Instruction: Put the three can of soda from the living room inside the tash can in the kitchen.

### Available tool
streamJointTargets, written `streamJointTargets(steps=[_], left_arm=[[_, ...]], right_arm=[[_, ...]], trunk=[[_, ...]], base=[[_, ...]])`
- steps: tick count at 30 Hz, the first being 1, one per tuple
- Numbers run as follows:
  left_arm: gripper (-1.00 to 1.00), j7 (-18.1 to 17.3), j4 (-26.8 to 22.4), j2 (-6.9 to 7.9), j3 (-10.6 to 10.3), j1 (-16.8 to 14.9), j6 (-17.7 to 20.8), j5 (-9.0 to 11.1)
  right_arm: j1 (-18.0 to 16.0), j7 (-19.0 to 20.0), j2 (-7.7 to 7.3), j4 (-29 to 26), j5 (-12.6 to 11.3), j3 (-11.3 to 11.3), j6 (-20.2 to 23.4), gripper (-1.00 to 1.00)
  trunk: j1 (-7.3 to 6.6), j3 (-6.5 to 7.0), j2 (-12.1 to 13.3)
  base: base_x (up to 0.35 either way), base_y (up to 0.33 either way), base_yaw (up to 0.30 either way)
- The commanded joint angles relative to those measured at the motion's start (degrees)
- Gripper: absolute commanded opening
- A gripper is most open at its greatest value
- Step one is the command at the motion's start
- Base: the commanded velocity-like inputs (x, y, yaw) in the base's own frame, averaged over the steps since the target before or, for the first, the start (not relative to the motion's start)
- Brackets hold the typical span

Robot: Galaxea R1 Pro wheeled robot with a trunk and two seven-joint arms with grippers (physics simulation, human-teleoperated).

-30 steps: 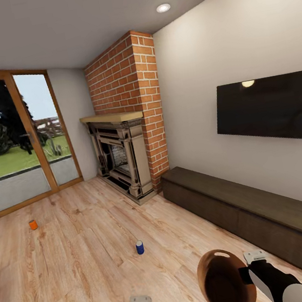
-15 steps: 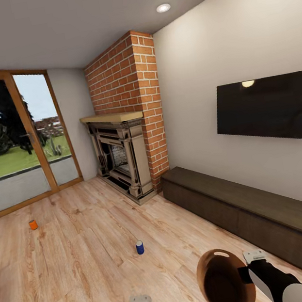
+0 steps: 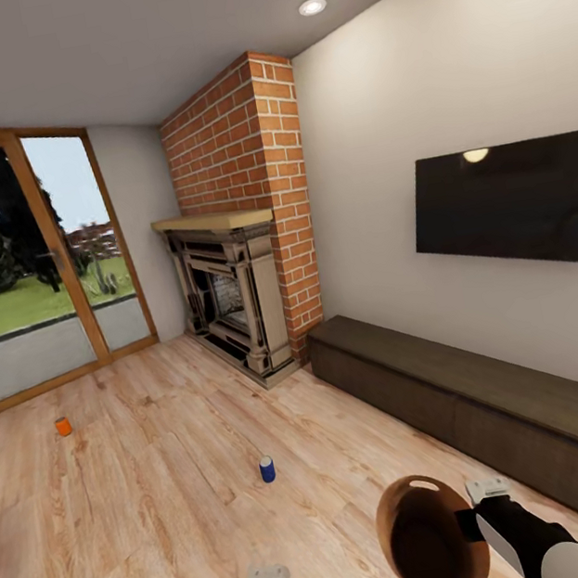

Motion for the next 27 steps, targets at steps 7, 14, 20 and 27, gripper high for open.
streamJointTargets(steps=[7, 14, 20, 27], left_arm=[[1.00, -0.1, 0.0, 0.00, 0.0, 0.0, 0.0, -0.1], [1.00, -0.1, 0.0, -0.05, 0.0, 0.0, 0.0, -0.1], [1.00, -0.1, 0.0, -0.08, 0.0, 0.0, 0.0, -0.1], [1.00, -0.1, 0.0, -0.09, 0.0, 0.0, 0.0, -0.1]], right_arm=[[0.0, 0.2, -0.10, -0.1, -0.2, -0.2, 0.0, -1.00], [0.0, 0.2, -0.12, -0.5, -0.3, -0.3, 0.7, -1.00], [-0.5, 0.1, -0.10, -3.0, -0.3, -0.4, 8.5, -1.00], [-2.4, 0.1, 0.15, -12.8, -0.1, -0.2, 22.3, -1.00]], trunk=[[0.00, -0.64, 0.0], [0.00, -1.28, 0.0], [0.00, -1.84, 0.0], [0.00, -2.49, 0.0]], base=[[0.000, 0.000, 0.000], [0.000, 0.000, 0.000], [0.000, 0.000, 0.000], [0.000, 0.000, 0.000]])
